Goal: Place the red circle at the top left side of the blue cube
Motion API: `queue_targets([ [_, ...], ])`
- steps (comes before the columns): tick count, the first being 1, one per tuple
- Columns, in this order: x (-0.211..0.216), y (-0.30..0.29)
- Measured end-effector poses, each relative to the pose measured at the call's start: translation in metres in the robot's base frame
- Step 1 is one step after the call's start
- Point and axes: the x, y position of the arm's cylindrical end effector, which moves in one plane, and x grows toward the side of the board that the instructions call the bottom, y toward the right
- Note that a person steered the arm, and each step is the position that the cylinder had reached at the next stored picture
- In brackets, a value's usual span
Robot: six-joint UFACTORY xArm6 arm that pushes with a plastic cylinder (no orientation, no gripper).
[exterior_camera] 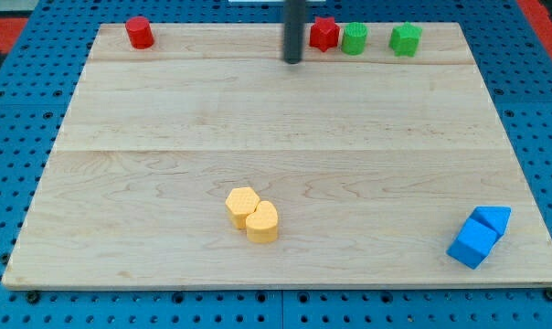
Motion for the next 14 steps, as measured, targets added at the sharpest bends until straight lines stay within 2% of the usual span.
queue_targets([
  [1,-0.004,-0.136],
  [2,-0.036,-0.274],
  [3,-0.063,-0.282],
  [4,-0.074,-0.183],
  [5,-0.026,-0.119],
  [6,-0.007,-0.084],
  [7,-0.053,-0.130],
  [8,-0.079,-0.044],
  [10,0.047,-0.038],
  [11,0.137,-0.033],
  [12,0.129,-0.067],
  [13,0.168,-0.092],
  [14,0.204,-0.043],
])
